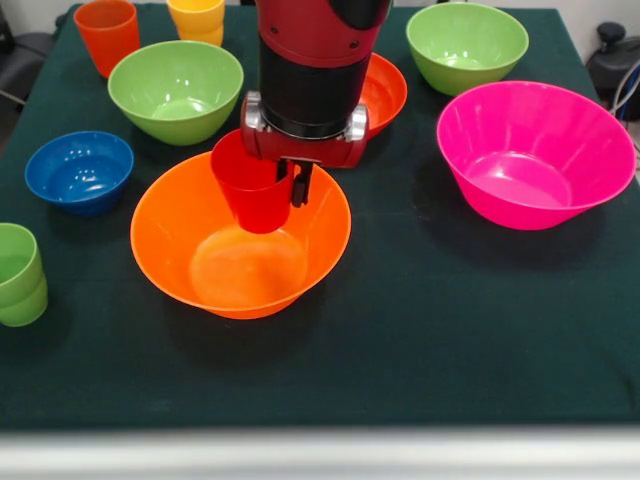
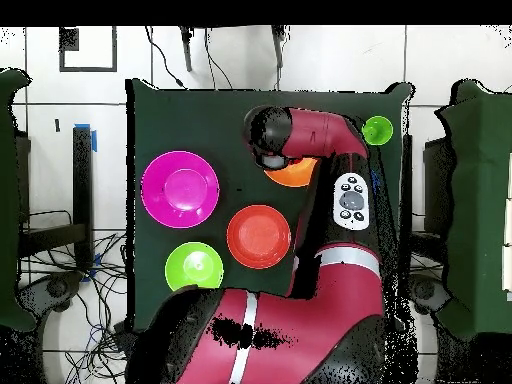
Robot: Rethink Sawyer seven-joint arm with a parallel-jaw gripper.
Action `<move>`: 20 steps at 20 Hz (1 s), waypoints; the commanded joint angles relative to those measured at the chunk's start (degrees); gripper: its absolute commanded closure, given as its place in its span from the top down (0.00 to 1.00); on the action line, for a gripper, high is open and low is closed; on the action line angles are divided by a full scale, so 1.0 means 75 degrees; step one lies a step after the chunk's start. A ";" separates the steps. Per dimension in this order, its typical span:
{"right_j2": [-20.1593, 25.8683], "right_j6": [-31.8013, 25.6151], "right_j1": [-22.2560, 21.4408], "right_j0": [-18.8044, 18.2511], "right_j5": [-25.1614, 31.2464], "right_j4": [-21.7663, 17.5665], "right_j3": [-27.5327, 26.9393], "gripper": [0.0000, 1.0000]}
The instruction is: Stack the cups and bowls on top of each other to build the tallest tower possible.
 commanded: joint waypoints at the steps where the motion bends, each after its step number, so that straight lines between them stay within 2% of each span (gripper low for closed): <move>1: 0.0988 -0.1432 0.0302 -0.0119 -0.0451 -0.0611 0.0069 0.00; 20: 0.1380 -0.1653 0.0497 -0.0465 -0.0640 -0.1144 -0.0027 0.00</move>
